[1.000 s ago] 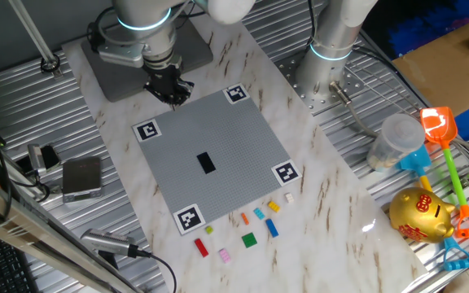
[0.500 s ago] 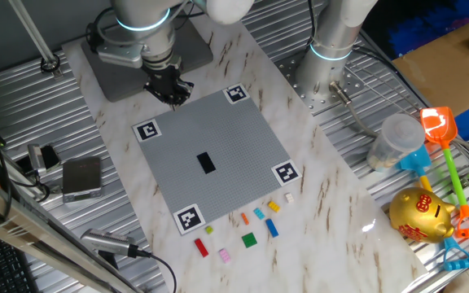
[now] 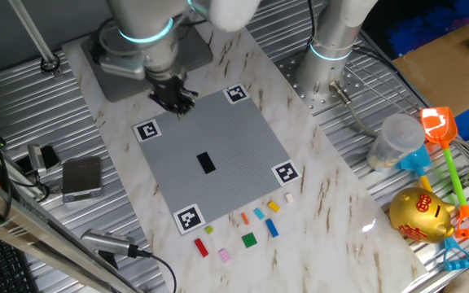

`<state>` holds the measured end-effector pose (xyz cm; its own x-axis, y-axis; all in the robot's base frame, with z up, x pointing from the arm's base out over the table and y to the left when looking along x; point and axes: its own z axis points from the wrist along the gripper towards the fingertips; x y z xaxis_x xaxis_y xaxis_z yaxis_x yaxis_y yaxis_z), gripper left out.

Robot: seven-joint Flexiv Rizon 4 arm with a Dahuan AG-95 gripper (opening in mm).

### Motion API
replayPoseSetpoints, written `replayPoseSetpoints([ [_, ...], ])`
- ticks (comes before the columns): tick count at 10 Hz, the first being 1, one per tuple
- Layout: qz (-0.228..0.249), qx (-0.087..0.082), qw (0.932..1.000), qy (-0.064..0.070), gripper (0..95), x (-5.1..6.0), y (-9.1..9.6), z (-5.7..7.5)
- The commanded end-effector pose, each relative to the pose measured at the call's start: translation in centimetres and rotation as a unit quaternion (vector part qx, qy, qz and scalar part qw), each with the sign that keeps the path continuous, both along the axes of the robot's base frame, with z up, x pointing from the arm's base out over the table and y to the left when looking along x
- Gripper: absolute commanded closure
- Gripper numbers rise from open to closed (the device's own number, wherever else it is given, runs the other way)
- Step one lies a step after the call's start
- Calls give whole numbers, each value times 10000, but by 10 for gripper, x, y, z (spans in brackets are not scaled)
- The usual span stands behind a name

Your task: Build with small Lego blocks

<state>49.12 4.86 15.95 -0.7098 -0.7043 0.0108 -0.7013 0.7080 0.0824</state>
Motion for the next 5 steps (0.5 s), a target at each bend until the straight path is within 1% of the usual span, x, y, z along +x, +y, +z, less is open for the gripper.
replayPoseSetpoints([
  [1, -197, -49, 9998, 33, 950, -6, 33, -4],
  [2, -258, -103, 9996, 37, 950, -7, 49, -6],
  [3, -268, -172, 9995, 27, 950, -8, 59, -7],
  [4, -328, -201, 9993, 27, 950, -9, 70, -8],
  [5, -349, -199, 9992, 22, 950, -9, 75, -8],
])
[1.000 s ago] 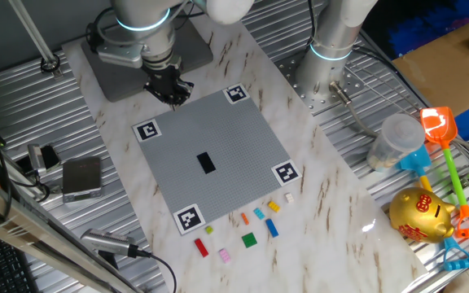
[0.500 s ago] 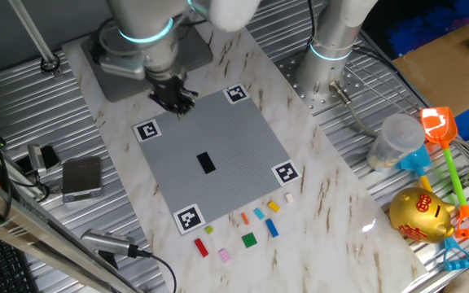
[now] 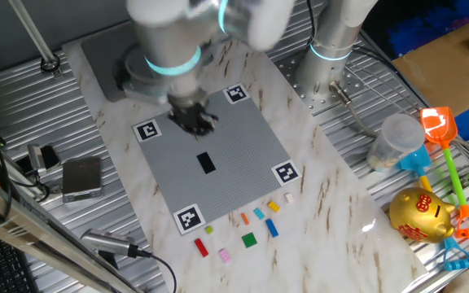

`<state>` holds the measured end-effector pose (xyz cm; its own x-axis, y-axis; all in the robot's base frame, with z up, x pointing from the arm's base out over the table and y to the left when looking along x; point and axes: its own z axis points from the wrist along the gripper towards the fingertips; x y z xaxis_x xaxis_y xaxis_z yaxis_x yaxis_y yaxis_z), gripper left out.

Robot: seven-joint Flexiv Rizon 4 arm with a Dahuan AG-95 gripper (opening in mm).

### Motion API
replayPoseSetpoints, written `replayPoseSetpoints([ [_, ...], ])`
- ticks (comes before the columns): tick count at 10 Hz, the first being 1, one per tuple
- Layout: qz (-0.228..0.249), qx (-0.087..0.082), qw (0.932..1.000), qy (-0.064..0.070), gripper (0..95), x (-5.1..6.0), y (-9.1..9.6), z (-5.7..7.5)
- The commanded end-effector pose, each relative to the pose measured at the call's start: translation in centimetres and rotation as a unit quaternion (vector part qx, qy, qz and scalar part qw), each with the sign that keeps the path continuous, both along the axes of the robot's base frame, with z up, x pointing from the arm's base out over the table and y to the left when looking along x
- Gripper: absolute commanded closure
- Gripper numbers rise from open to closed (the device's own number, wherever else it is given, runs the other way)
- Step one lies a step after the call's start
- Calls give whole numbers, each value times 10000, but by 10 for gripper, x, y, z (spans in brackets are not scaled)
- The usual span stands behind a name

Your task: Build with small Lego blocks

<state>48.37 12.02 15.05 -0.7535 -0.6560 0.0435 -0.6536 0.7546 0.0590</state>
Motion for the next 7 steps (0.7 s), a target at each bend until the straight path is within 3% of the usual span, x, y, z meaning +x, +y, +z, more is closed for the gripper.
replayPoseSetpoints([
  [1, -51, -4, 10000, -16, 950, -2, 12, 1],
  [4, 16, -48, 10000, -23, 950, -3, 26, -2],
  [7, 82, -7, 10000, -23, 950, -3, 24, -1],
])
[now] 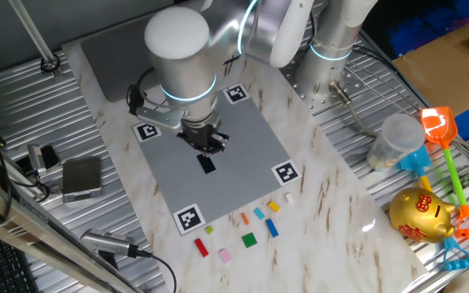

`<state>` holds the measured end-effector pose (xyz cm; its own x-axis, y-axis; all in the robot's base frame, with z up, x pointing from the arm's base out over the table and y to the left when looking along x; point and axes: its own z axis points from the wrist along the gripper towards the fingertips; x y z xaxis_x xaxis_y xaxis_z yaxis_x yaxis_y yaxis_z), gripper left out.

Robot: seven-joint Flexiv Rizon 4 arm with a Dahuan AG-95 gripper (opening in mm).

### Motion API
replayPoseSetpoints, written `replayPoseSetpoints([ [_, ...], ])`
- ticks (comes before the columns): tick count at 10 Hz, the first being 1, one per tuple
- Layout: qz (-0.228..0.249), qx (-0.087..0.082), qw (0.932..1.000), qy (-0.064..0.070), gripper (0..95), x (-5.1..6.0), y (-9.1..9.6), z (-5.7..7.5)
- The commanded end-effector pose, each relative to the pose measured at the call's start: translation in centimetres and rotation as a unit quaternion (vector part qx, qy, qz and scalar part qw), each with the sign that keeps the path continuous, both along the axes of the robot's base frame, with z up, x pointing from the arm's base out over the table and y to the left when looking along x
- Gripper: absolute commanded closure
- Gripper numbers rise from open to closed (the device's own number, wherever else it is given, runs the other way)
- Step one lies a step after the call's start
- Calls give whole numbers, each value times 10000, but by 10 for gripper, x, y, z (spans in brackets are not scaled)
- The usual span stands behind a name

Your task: Build with small Lego blocks

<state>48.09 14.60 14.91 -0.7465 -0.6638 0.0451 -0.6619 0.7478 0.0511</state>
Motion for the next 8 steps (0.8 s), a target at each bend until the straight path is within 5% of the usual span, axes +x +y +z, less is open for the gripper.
replayPoseSetpoints([
  [1, 86, 108, 9999, 22, 950, -1, -2, 1],
  [8, 814, 128, 9965, 122, 950, -1, -2, 1],
])
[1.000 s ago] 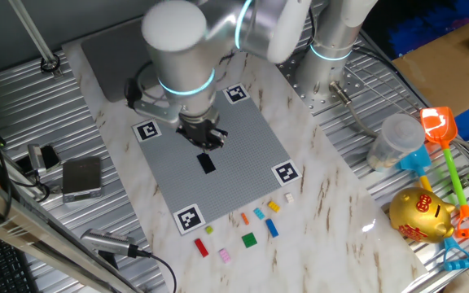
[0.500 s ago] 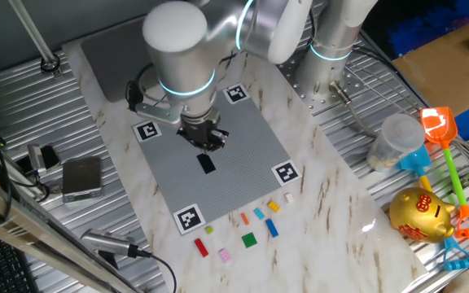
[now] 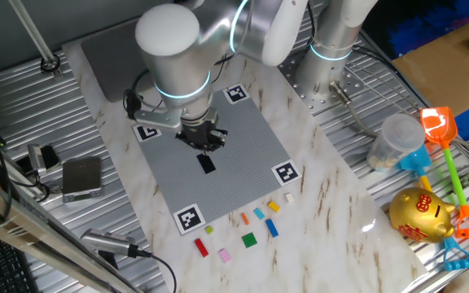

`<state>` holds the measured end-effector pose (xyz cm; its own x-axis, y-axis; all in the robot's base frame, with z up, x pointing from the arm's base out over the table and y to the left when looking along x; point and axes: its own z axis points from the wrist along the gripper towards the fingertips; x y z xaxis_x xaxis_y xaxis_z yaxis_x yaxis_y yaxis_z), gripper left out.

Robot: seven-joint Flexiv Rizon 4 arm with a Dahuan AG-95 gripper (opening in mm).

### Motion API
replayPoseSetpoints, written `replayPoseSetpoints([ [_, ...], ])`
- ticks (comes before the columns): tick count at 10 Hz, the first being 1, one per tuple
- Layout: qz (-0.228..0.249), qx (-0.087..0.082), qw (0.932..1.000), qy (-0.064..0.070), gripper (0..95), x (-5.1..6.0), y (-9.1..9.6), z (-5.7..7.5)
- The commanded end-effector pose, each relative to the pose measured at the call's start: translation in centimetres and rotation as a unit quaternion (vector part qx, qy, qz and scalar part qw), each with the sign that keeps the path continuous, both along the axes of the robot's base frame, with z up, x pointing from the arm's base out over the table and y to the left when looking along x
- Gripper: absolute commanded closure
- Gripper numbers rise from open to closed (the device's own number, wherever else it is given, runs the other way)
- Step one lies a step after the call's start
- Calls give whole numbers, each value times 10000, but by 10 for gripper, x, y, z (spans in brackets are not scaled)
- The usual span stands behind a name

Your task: Build with small Lego blocks

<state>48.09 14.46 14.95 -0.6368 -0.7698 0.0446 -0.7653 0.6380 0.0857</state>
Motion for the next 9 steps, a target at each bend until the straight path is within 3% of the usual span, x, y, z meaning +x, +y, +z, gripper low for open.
replayPoseSetpoints([
  [1, 139, 48, 9999, -5, 950, -1, 0, 0],
  [4, 77, 56, 10000, -7, 950, -2, 30, -3],
  [9, -96, 59, 9999, -5, 950, -20, 83, -16],
])
